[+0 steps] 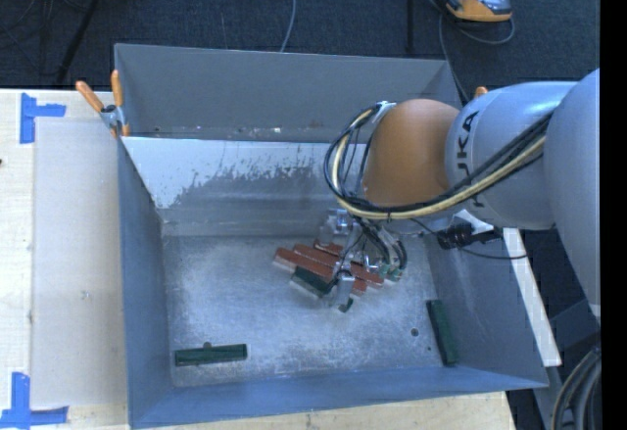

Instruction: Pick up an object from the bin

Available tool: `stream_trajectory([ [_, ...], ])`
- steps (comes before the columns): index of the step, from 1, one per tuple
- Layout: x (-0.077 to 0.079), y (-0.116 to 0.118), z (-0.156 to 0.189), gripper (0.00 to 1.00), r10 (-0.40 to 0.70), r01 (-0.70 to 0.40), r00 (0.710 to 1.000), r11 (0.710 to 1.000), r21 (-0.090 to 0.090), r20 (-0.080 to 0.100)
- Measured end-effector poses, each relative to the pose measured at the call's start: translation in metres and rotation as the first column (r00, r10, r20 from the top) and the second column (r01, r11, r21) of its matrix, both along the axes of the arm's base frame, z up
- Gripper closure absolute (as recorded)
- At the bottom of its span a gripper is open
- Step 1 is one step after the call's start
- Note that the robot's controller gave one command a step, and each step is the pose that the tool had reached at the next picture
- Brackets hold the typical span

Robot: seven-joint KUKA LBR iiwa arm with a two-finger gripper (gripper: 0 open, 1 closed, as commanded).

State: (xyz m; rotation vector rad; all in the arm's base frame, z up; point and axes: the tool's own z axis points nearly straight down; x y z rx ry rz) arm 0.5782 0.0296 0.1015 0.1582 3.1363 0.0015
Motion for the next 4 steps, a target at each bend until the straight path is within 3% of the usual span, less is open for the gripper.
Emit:
stream_trajectory([
  [1,-0.008,-0.013,-0.002,0.0,-0.141,0.141,0.99,0.99,-0.001,-0.004],
  [2,-0.008,-0.009,-0.031,0.0,-0.067,0.067,0.998,0.998,-0.001,0.003],
  [3,-0.007,-0.009,-0.031,0.0,-0.069,0.069,0.998,0.998,-0.001,0.001],
  [4,-0.005,-0.009,-0.028,1.0,-0.07,0.07,0.998,0.998,0.0,0.006],
])
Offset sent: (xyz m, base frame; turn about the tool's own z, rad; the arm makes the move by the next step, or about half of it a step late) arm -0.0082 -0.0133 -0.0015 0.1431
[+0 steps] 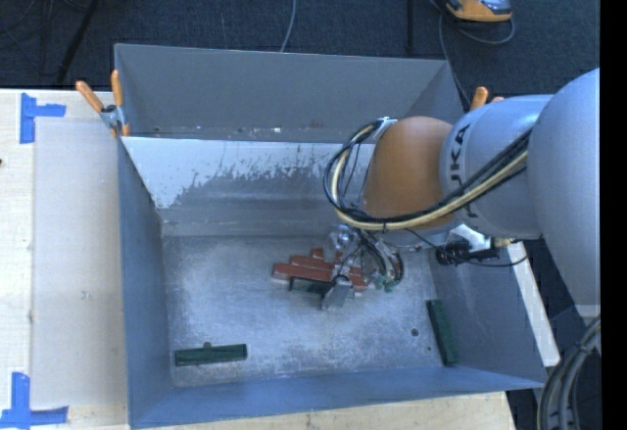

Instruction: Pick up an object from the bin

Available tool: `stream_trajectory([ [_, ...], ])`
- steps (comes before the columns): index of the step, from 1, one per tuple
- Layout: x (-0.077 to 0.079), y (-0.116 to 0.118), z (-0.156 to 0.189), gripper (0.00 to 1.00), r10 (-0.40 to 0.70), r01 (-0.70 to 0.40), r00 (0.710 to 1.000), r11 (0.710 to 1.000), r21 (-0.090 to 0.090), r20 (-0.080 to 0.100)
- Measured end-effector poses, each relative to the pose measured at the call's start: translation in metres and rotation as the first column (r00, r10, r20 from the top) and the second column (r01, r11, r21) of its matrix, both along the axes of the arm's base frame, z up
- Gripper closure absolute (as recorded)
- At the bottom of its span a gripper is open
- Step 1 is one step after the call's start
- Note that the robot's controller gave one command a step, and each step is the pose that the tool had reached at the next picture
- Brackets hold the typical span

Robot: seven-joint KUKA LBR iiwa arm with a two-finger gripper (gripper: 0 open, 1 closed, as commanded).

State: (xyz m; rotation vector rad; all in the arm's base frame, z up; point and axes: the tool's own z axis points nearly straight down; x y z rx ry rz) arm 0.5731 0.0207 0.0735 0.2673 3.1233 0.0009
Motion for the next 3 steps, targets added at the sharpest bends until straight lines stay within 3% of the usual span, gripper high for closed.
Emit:
stream_trajectory([
  [1,0.0,0.0,0.004,1.0,-0.001,0.001,1.0,1.0,0.0,-0.006],
  [2,0.002,0.0,0.063,1.0,-0.001,0.001,1.0,1.0,0.0,-0.001],
  [3,0.003,0.0,0.08,1.0,-0.001,0.001,1.0,1.0,0.0,-0.004],
])
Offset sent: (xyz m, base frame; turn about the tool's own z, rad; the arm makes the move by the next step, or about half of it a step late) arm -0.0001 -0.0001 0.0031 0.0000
